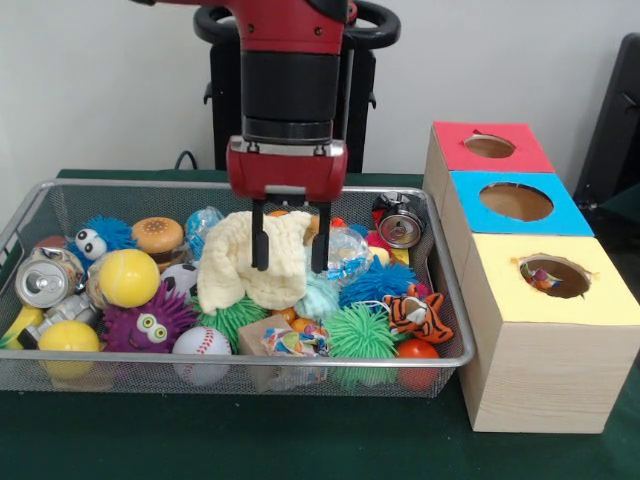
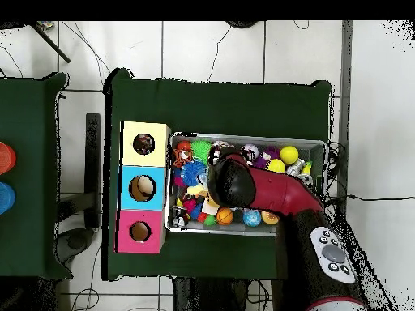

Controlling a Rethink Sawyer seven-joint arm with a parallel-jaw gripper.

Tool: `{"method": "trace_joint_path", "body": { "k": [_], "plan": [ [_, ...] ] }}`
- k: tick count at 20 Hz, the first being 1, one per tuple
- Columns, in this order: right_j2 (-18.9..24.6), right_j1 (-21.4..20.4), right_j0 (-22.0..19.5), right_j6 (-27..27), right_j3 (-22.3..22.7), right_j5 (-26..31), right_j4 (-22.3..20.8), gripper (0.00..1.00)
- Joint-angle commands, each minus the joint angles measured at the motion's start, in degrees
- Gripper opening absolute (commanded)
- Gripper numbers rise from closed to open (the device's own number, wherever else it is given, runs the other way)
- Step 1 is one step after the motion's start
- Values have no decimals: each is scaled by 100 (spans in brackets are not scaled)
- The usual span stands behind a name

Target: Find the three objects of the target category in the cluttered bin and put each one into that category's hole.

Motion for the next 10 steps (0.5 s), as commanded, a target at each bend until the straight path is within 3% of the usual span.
{"method": "trace_joint_path", "body": {
  "k": [1, 10],
  "plan": [
    [670, 416, -41, -193, -421, 433, -424, 100],
    [729, 374, -89, 112, -407, 245, -460, 100]
  ]
}}
